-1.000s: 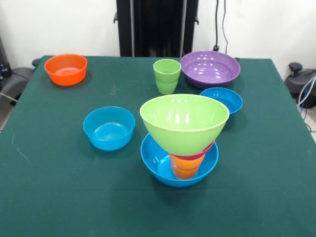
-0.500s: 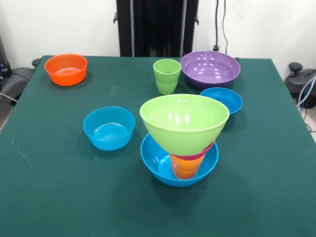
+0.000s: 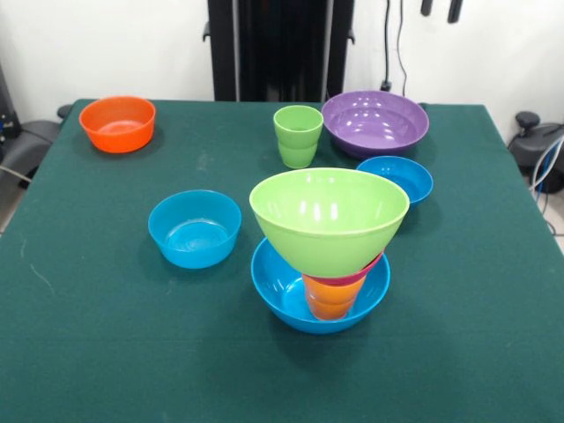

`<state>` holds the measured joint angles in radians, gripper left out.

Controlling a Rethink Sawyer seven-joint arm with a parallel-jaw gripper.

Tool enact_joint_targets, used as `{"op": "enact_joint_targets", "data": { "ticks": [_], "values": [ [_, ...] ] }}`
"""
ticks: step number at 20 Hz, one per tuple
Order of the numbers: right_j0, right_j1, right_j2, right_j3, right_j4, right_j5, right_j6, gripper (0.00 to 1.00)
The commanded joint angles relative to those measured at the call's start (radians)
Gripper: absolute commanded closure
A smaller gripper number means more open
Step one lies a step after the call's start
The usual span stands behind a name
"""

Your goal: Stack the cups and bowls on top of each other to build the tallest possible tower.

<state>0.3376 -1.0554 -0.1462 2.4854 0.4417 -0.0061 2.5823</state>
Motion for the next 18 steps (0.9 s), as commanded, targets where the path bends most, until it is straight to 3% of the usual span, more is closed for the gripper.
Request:
{"op": "enact_joint_targets", "data": {
  "ticks": [1,7,18],
  "values": [
    [-0.060,0.154,0.203,0.124,-0.048,-0.160,0.293,0.00],
    [-0.096,0.257,0.245,0.112,-0.085,-0.274,0.326,0.00],
    [-0.071,0.419,0.268,0.056,-0.095,-0.402,0.403,0.00]
  ]
}}
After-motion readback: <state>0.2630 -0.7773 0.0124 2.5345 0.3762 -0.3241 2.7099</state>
